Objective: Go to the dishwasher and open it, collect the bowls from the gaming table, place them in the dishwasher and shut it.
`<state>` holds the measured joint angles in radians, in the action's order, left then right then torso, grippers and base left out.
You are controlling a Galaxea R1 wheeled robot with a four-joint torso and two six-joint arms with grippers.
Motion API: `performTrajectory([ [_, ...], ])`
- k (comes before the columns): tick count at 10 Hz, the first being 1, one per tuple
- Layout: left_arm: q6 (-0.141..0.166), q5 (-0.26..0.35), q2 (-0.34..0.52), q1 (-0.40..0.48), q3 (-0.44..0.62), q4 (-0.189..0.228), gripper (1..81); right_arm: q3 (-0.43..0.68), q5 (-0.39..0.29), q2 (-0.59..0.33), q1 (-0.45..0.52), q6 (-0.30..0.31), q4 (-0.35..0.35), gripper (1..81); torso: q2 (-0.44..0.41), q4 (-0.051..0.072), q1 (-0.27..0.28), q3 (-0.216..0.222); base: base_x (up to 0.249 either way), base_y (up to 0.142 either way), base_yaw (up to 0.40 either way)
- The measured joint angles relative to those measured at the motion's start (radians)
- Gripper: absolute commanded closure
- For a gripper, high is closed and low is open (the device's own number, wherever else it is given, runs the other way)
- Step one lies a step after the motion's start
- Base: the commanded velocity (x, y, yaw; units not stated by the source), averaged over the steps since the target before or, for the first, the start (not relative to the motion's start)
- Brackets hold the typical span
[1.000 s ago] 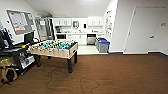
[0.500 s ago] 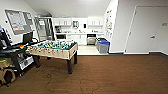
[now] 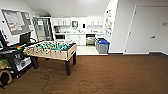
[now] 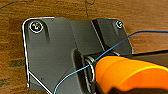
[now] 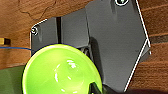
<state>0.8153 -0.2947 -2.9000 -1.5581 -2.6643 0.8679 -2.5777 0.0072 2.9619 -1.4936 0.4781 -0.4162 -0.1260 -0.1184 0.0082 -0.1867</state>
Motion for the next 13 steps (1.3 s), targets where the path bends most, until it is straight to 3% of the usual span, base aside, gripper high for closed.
performTrajectory([
  [13,0.0,-0.019,0.004,-0.006,0.0,0.0,81.1,0.0,0.0,0.004,0.0,0.0,-0.004,81.1,0.0,0.0,0.0,0.0,0.08,-0.007,0.0],
])
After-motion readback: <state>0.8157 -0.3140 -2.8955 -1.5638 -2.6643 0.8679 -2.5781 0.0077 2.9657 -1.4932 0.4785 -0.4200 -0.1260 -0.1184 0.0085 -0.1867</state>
